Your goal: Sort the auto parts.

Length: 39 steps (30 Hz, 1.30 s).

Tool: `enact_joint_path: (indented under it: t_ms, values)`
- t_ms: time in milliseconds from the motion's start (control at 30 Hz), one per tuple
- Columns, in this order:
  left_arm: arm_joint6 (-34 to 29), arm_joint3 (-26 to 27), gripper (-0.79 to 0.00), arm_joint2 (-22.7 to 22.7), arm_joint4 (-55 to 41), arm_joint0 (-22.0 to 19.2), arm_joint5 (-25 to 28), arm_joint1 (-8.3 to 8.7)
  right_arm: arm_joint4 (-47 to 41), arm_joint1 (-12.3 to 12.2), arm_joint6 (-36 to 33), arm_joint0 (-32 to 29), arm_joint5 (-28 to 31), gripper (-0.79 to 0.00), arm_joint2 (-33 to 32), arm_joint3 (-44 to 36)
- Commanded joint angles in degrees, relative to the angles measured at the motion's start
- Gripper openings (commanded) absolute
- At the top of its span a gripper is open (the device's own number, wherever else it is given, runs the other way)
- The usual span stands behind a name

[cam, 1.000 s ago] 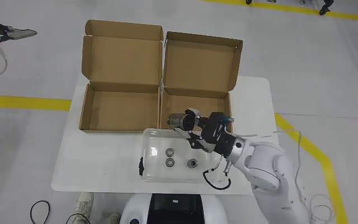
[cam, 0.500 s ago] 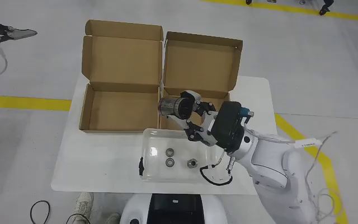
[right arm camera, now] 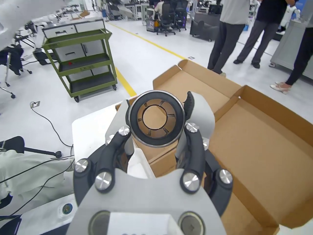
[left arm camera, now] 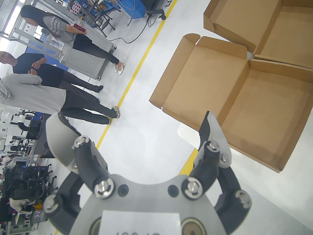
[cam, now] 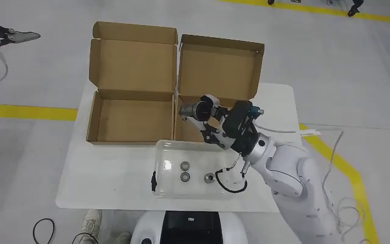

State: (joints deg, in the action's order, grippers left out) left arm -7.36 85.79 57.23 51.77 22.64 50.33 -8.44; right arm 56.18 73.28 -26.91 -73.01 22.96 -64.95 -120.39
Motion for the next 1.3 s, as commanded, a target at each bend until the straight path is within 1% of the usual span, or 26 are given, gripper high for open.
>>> enact_joint_path:
  t_ms: [0, 133, 333, 667, 933, 1100, 1267]
  values:
    - [0.00, 0.00, 0.000, 0.00, 0.00, 0.00, 0.00, 0.00, 1.45, 0.12, -0.68, 0.41, -2.33, -0.785, 0.82, 1.51]
    - [0.00, 0.00, 0.000, 0.00, 0.00, 0.00, 0.00, 0.00, 1.33, 0.43, -1.23, 2.26, -5.68, -0.785, 1.68, 6.17]
    - [0.00, 0.00, 0.000, 0.00, 0.00, 0.00, 0.00, 0.00, 1.63, 1.25, -3.27, 7.28, -11.17, -0.785, 3.88, 14.11]
    - [0.00, 0.00, 0.000, 0.00, 0.00, 0.00, 0.00, 0.00, 3.93, 3.33, -5.82, 14.98, -19.54, -0.785, 10.25, 25.65]
    - [0.00, 0.00, 0.000, 0.00, 0.00, 0.00, 0.00, 0.00, 4.39, 5.12, -6.36, 19.11, -23.35, -0.785, 14.55, 33.29]
    - [0.00, 0.00, 0.000, 0.00, 0.00, 0.00, 0.00, 0.00, 6.22, 6.22, -6.70, 21.06, -25.57, -0.785, 17.22, 37.70]
    - [0.00, 0.00, 0.000, 0.00, 0.00, 0.00, 0.00, 0.00, 5.65, 7.33, -6.35, 22.28, -26.35, -0.785, 19.07, 41.93]
